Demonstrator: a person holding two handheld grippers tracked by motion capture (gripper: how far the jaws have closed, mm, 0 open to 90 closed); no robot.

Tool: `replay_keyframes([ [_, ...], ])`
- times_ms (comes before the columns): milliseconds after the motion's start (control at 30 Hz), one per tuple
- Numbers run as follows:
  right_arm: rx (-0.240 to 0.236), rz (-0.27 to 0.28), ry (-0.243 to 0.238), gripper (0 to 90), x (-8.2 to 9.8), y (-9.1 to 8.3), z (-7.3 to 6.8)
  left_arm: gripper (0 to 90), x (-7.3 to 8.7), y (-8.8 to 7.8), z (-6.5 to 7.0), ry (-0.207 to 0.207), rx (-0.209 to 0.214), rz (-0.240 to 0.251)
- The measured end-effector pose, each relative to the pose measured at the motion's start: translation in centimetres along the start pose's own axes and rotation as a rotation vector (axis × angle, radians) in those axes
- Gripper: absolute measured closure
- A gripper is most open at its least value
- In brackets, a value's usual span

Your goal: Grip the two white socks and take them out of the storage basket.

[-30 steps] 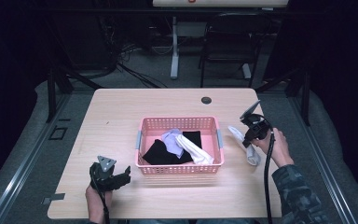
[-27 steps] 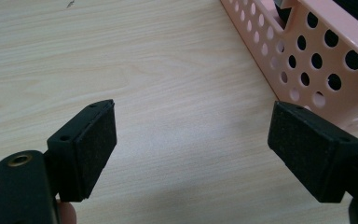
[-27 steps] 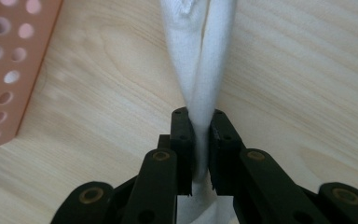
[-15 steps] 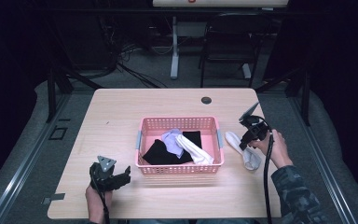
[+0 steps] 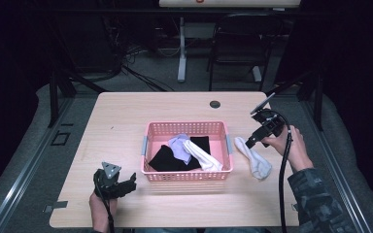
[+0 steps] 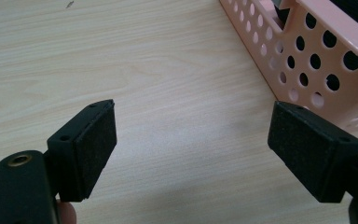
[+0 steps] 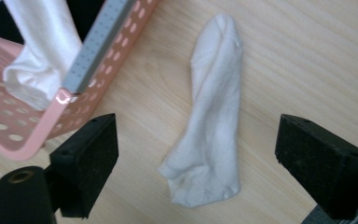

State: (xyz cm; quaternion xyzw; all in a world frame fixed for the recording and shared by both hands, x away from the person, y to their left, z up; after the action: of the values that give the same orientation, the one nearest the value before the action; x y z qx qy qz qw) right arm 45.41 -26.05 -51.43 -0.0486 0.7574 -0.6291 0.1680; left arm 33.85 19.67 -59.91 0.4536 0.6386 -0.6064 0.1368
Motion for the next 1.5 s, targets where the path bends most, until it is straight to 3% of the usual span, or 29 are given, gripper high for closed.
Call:
replay_keyframes([
  [300,-0.008,0.004,-0.050,0.0,-1.0,-1.9,-2.2,15.5,0.0,0.0,0.0,0.001,0.001,-0.001],
  [600,-0.029,0.017,-0.142,0.0,-2.9,-2.5,-6.5,15.5,0.0,0.0,0.0,0.001,0.001,0.000],
  [867,-0.051,0.025,-0.199,0.0,-4.4,-1.4,-9.8,15.5,0.0,0.0,0.0,0.000,0.001,0.000],
  [1167,-0.081,0.009,-0.231,1.3,-5.2,1.0,-12.0,15.5,0.0,0.0,0.0,0.000,0.002,0.002],
  [1500,-0.092,-0.026,-0.259,16.0,-5.6,3.2,-13.4,15.6,0.0,0.0,0.0,-0.002,0.002,0.002],
])
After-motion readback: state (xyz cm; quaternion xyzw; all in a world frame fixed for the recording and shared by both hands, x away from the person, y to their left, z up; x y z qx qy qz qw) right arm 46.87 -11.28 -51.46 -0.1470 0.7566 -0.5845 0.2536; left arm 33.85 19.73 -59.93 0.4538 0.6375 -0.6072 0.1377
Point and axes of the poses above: each handheld gripper's, and its own axes: y roughly forward along the jaws, x roughly out of its underside, z roughly to its right, the point moved 7 cm from there along y, roughly forward along the jaws, and after that the axes turned 13 degrees about y, right-handed, at the moved point
